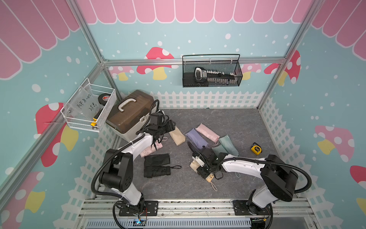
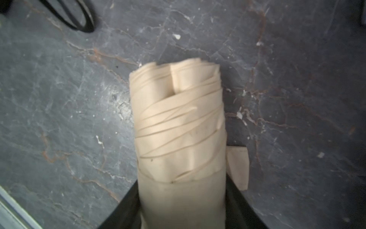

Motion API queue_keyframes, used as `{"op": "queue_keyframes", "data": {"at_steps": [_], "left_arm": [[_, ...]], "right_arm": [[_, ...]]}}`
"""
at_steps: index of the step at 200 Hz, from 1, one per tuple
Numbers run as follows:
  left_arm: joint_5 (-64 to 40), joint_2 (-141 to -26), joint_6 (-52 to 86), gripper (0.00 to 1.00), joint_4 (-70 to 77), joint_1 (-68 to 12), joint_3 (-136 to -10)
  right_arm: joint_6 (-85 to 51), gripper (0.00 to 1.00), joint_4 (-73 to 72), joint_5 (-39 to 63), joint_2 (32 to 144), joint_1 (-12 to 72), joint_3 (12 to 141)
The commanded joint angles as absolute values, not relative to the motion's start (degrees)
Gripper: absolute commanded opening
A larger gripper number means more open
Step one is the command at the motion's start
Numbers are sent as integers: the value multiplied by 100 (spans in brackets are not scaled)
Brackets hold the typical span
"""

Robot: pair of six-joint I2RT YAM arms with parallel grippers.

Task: Take umbrellas out of sleeves
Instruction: Place the umbrella sleeve at the center of the board, then move the umbrella to the center of the board.

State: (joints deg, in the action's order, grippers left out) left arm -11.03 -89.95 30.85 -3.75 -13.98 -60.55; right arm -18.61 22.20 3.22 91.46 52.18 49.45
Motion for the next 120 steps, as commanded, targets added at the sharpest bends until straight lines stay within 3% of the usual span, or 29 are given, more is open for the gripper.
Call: {"op": "queue_keyframes", "data": {"at_steps": [1,62,107,120], "left_arm": [[-1314,-8435,3454,68,-22,-1465,-5573],[-1072,-7053,3419,69,-324,-1668,-4594],[-1037,-6745,3437,69,-400,-1795,-4334],[-1050,-6707,3437,69,-404,-1803,-4298]], "right_arm": [[-1970,34,1986,544,9471,5270,5231],[-2382,34,2136,238,10828,5253,7021],[-2601,38,2254,-56,11596,5181,7986],[-2541,48,2310,-19,11655,5119,8162]]}}
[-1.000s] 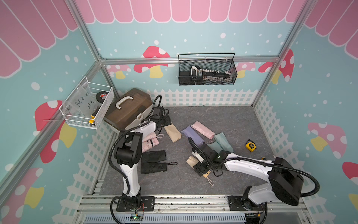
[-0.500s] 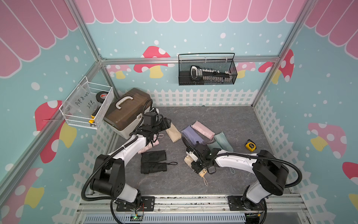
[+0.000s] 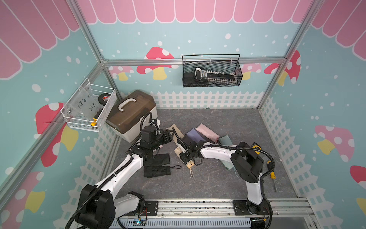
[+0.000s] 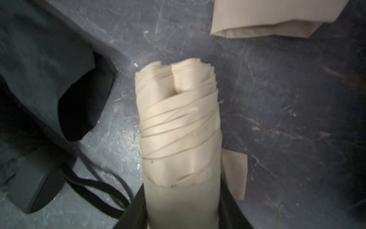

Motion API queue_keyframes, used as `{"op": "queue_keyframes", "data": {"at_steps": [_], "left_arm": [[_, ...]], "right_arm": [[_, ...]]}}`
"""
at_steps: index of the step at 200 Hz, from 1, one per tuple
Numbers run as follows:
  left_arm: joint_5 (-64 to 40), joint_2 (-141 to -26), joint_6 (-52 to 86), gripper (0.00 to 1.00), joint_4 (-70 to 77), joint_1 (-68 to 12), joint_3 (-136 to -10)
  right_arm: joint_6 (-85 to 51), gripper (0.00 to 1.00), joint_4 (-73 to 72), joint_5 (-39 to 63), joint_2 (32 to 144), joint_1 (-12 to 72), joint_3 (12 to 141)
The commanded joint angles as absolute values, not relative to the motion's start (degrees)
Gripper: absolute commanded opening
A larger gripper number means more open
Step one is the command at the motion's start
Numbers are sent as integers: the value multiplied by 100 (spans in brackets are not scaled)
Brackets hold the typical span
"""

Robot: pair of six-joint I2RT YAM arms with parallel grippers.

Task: Take umbrellas out of sleeves
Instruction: Move the umbrella to the center of the board.

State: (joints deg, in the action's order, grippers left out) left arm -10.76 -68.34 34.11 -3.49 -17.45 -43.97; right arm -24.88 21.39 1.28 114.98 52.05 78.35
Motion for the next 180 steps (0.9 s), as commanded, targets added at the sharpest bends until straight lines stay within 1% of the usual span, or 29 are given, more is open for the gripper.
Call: {"op": "queue_keyframes", "data": {"at_steps": [1,9,13,15,16,19,22,45,82,106,133,138,165,180], "left_arm": [[-1048,-6707,3437,69,-404,-1802,-4298],[-1054,-6698,3428,69,-404,-1815,-4290],[-1062,-6705,3420,69,-404,-1819,-4296],[-1070,-6701,3419,69,-404,-1819,-4297],[-1071,-6704,3419,69,-404,-1819,-4298],[-1080,-6713,3419,69,-400,-1830,-4298],[-1085,-6723,3419,69,-403,-1829,-4298],[-1127,-6813,3419,69,-371,-1871,-4333],[-1186,-6925,3429,69,-290,-1889,-4375],[-1211,-6935,3436,69,-283,-1886,-4360],[-1275,-7015,3461,69,-247,-1890,-4386],[-1292,-7036,3463,69,-238,-1890,-4390],[-1318,-7066,3472,69,-237,-1898,-4395],[-1311,-7065,3472,69,-264,-1906,-4395]], "right_arm": [[-2532,49,2319,-14,11650,5113,8181],[-2400,65,2403,81,11619,5084,8277],[-2331,80,2426,119,11566,5083,8301],[-2301,89,2437,115,11540,5081,8304],[-2289,92,2436,115,11518,5080,8301],[-2243,97,2435,103,11468,5085,8295],[-2207,99,2435,66,11395,5076,8277],[-2014,99,2621,-154,11014,4827,8257],[-1926,92,2652,-58,10716,4022,7997],[-1869,91,2645,-34,10652,3685,7862],[-1730,96,2722,115,10837,3414,8032],[-1684,96,2744,171,11058,3387,8092],[-1564,95,2883,426,11506,3353,8383],[-1582,95,2875,380,11704,3350,8424]]}}
